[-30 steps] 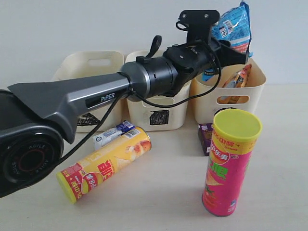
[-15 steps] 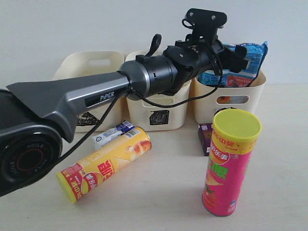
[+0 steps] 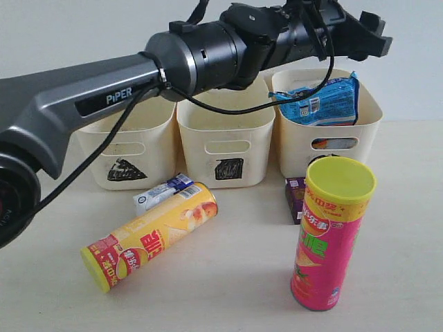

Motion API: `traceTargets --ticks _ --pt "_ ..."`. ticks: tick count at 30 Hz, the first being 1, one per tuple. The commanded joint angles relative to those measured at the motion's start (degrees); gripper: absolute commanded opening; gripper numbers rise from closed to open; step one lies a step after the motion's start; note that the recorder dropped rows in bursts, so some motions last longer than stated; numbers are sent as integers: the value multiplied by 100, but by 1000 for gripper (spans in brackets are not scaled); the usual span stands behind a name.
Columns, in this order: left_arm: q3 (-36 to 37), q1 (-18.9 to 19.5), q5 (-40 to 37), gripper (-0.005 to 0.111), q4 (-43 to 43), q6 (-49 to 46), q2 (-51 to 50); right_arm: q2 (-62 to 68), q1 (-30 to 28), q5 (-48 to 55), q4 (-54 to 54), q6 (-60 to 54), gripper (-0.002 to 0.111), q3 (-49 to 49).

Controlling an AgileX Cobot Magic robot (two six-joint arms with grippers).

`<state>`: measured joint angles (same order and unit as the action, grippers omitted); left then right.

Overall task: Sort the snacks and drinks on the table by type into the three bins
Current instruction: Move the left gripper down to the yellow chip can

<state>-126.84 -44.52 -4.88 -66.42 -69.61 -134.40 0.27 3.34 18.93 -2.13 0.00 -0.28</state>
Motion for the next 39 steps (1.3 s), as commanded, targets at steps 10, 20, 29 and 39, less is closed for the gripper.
traceTargets --ticks 10,20,29,39 --pt "-18 -20 -2757 4 3956 2955 698 -27 -47 -51 9 0 0 28" --pt "-18 -20 -5404 4 4565 3263 1222 -27 -47 -51 9 0 0 28" --pt "1032 -20 -5918 4 4829 3576 1842 -27 -47 -51 9 0 0 28" --pt "3362 -20 -4936 4 4989 3516 3460 -27 -47 -51 9 0 0 28"
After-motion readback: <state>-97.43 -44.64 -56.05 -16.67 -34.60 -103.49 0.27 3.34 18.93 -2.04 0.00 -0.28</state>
